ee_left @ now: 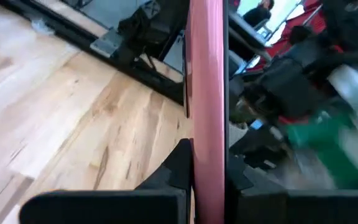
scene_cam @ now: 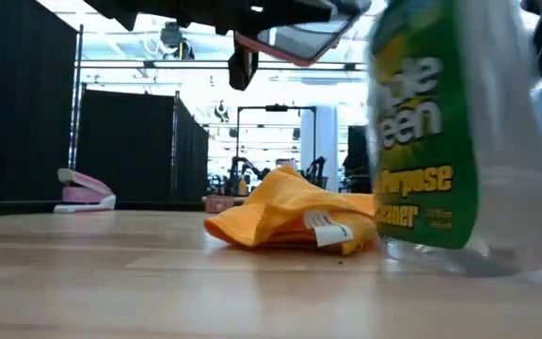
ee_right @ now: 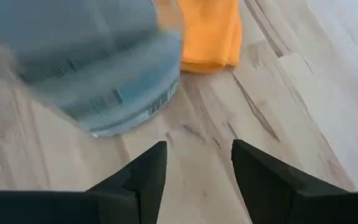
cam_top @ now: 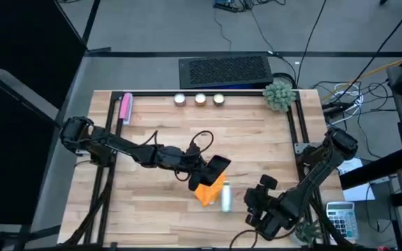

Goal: Apply microfiber cloth
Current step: Spray the front side of the pink cellphone using the spray bottle

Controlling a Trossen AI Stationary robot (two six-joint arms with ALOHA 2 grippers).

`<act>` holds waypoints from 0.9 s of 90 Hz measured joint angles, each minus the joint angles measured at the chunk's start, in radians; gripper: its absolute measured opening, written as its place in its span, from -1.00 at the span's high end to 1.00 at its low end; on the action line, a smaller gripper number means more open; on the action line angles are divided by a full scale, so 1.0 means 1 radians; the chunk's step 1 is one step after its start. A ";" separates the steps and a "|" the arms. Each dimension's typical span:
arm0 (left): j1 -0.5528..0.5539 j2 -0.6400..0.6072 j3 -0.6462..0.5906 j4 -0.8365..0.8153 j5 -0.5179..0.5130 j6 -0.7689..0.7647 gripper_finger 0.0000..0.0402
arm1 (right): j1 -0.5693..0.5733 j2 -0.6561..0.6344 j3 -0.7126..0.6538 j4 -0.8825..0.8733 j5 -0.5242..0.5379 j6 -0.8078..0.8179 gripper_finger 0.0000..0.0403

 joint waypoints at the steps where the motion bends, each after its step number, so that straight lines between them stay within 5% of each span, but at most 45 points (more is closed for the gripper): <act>1: 0.000 0.000 0.000 -0.006 0.000 0.002 0.94 | 0.002 -0.001 0.000 0.000 -0.001 0.002 0.17; 30: -0.021 -0.171 -0.003 -0.379 -0.086 0.082 0.94 | 0.129 -0.123 0.000 -0.088 -0.040 0.226 0.02; 47: -0.045 -0.267 -0.002 -0.560 -0.168 0.104 0.94 | 0.240 -0.142 -0.046 -0.073 0.168 0.483 -0.22; 65: -0.078 -0.297 -0.002 -0.579 -0.172 0.103 0.94 | 0.319 -0.142 -0.302 0.336 0.389 0.591 -0.29; 81: -0.089 -0.296 -0.002 -0.579 -0.171 0.103 0.94 | 0.288 -0.152 -0.487 0.702 0.624 0.402 -0.24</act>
